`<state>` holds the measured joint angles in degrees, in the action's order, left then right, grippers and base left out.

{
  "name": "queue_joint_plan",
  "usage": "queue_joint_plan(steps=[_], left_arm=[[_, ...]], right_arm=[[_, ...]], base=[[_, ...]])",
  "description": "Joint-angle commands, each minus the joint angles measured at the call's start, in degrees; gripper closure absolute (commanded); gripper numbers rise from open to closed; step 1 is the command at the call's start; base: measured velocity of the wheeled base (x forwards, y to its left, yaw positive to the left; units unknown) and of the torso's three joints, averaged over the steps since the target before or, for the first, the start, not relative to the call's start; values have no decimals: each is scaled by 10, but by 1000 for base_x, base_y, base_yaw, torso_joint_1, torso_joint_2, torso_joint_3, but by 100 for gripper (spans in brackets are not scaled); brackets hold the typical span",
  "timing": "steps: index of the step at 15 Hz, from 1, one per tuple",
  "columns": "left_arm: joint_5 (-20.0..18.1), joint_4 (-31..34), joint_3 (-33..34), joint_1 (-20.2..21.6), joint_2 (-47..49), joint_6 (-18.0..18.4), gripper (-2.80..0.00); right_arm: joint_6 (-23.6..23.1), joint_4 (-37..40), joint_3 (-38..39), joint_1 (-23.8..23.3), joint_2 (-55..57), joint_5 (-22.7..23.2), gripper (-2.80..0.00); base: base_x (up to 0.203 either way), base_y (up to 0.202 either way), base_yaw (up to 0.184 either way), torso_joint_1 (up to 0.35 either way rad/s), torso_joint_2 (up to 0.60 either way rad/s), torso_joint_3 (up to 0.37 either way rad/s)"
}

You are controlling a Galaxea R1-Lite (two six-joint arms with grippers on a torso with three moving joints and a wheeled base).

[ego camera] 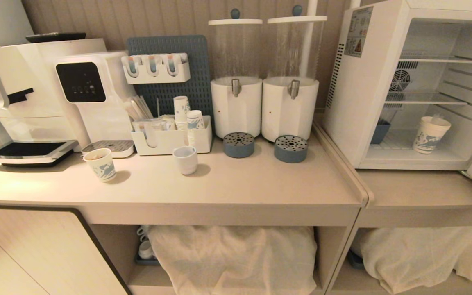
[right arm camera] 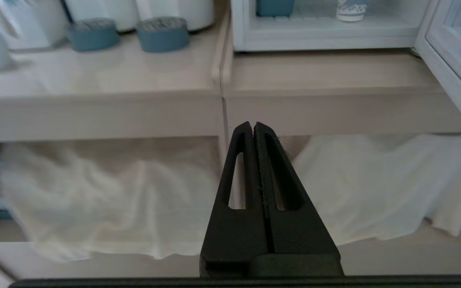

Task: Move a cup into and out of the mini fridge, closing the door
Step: Close the freezer door

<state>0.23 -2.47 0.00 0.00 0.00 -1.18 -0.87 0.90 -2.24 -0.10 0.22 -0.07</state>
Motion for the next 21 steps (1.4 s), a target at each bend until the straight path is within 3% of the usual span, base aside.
queue_joint_plan(steps=[1, 21], left_arm=[[0, -1, 11, 0, 0, 0, 0], [0, -1, 11, 0, 0, 0, 0]], right_arm=[[-11, 61, -1, 1, -2, 3, 0], [-6, 74, -8, 0, -1, 2, 0]], base=[[0, 0, 0, 0, 0, 0], [-6, 0, 0, 0, 0, 0]])
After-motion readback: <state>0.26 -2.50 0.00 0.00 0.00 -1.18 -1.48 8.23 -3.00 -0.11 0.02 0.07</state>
